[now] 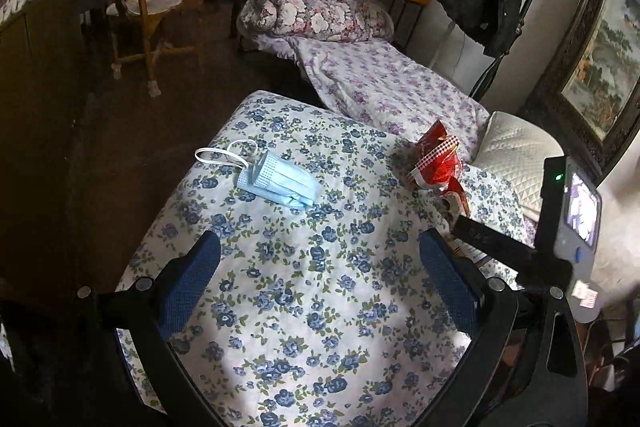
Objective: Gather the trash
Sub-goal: 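Grasp the white medicine box with the right tool while the left tool grasps the blue mask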
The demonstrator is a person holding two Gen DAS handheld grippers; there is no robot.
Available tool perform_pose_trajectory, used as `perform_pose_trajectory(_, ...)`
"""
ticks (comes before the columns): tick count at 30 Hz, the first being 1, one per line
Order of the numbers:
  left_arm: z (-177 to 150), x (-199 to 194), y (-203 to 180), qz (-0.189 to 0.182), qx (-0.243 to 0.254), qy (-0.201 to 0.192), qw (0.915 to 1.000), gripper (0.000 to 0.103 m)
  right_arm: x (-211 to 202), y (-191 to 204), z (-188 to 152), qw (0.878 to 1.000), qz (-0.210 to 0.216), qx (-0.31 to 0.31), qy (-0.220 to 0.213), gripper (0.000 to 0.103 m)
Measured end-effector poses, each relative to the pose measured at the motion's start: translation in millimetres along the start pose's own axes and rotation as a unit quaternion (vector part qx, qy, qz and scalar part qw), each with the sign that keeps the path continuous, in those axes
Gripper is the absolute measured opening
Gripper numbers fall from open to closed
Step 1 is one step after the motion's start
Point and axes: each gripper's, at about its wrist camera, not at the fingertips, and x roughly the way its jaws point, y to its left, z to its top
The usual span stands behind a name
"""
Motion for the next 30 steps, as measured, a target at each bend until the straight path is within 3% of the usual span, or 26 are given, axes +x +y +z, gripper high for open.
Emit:
perform_pose_trajectory(4,0.1,4.7,0.9,-0.005,-0.005,0.007,1.0,0.096,14.5,-2.4,1.5,1.0,0.017,0.007,0.014,0.077)
perform_pose_trajectory(5,0.1,6.6,0.8,-0.008,-0.004,0.01,0.9999,0.096,12.8,-1.5,1.7,1.0,0.012,-0.004,0.005,0.068)
perform_pose_trajectory(6,0.4,7.3,0.3,-0.014,-0.004,0.013,0.9998,0.096,12.4,-1.8,3.0,1.0,0.014,-0.013,0.002,0.039)
perform_pose_trajectory(8,1.3,11.7,1.7,-0.031,-0.007,0.023,0.9992,0.096,7.9,-8.0,-0.8,0.999,0.046,-0.011,0.018,0.022)
perform_pose_trajectory(10,2.1,15.1,5.6,-0.028,-0.008,0.028,0.9992,0.096,-4.8,-16.5,-9.4,0.996,0.08,-0.001,0.026,0.022)
perform_pose_trajectory(17,28.8,26.0,39.6,0.076,0.007,-0.018,0.9969,0.096,-75.0,-34.9,-83.1,0.986,0.168,-0.016,-0.015,0.022)
perform_pose_trajectory(24,44.0,82.7,46.1,0.066,0.005,0.024,0.9975,0.096,-72.6,-22.8,-95.1,0.977,0.21,-0.046,-0.003,0.023)
perform_pose_trajectory(30,46.3,115.4,34.0,0.052,-0.002,0.054,0.9972,0.096,-66.6,-28.7,-95.5,0.976,0.213,-0.038,0.005,0.023)
